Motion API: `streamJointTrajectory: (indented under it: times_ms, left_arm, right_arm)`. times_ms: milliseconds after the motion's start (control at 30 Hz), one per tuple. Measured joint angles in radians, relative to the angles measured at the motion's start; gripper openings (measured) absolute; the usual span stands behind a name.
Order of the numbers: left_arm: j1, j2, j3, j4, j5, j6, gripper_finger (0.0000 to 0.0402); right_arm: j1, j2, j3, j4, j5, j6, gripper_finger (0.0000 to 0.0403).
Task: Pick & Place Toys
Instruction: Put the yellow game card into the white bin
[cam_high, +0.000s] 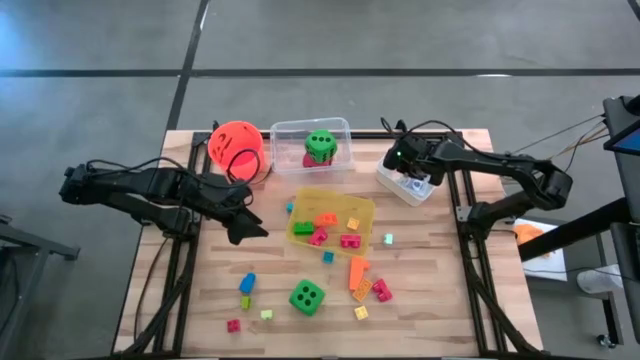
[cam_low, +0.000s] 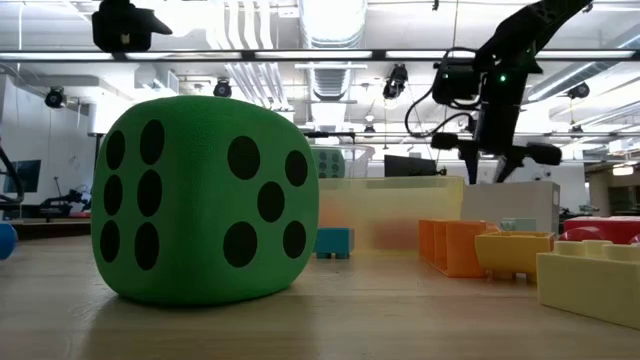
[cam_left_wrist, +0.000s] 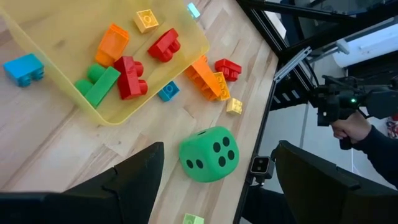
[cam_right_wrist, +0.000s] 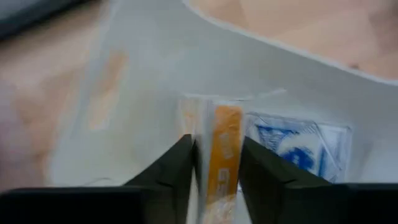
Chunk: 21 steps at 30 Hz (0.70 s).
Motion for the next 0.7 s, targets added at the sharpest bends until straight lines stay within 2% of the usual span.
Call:
streamJointTrajectory:
  times_ms: [133,267,700]
  left_arm:
    - [0.000,0.000,0.000,0.000,0.000,0.000,0.0296]
    - [0.000,0.000,0.000,0.000,0.000,0.000,0.0296]
    - [0.000,0.000,0.000,0.000,0.000,-0.008,0.0296]
  right_arm:
    - [0.001,0.000,-0.002,0.004,-0.004,-0.034,0.0169]
    - [0.000,0.000,-0.006,0.004,-0.003,-0.034,0.0198]
    - [0.000,-0.001,-0.010,0.000,-0.001,-0.031,0.0212]
